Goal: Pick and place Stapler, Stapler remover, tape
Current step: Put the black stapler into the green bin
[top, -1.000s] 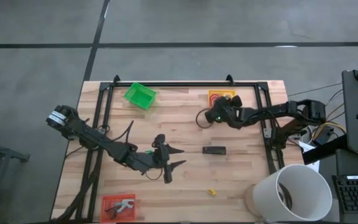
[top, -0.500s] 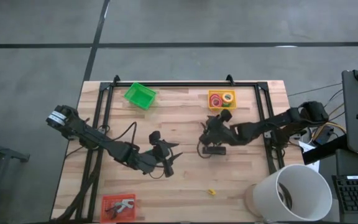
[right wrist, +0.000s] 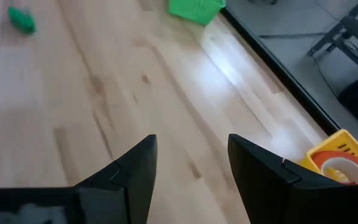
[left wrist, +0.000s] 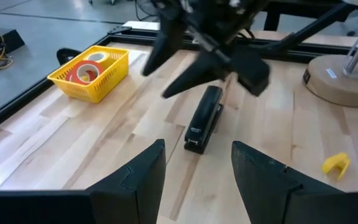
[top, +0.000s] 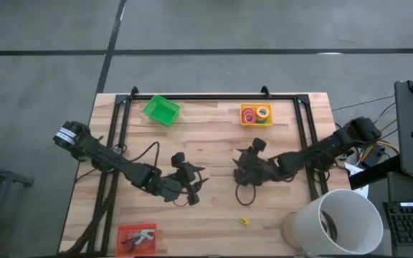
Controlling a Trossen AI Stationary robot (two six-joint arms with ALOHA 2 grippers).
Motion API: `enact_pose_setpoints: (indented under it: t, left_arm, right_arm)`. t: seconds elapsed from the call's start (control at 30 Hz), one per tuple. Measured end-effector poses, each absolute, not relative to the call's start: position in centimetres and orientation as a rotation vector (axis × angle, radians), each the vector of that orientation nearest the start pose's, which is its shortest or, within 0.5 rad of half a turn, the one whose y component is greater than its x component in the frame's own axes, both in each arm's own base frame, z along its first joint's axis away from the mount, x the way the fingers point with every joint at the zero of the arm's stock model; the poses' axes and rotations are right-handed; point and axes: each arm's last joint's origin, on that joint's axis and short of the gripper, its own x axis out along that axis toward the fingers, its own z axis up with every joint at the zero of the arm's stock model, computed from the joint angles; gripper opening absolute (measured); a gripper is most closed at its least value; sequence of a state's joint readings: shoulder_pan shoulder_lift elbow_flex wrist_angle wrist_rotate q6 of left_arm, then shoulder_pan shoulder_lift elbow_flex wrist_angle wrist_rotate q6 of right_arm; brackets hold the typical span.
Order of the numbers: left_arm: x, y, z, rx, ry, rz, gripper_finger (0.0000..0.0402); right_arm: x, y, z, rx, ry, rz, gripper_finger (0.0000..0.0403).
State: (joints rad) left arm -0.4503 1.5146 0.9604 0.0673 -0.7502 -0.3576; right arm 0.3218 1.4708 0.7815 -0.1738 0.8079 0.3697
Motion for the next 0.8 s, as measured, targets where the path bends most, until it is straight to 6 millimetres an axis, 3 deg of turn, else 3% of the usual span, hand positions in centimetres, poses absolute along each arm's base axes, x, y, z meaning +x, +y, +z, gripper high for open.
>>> enact_pose_setpoints:
  t: [0.17, 0.4, 0.8]
  left_arm:
    - [30.0, -12.3, 24.8, -0.078, 0.338, 0.37, 0.0186]
    - [30.0, -12.2, 24.8, -0.086, 0.336, 0.373, 0.0186]
    - [30.0, -12.2, 24.8, -0.088, 0.335, 0.373, 0.0186]
  right_arm:
    - [26.0, 7.2, 19.9, -0.136, 0.752, -0.511, 0.0187]
    - [25.4, 6.8, 20.0, 0.033, 0.938, -0.237, 0.0188]
    - [23.7, 6.6, 18.9, -0.002, 1.117, -0.211, 0.0187]
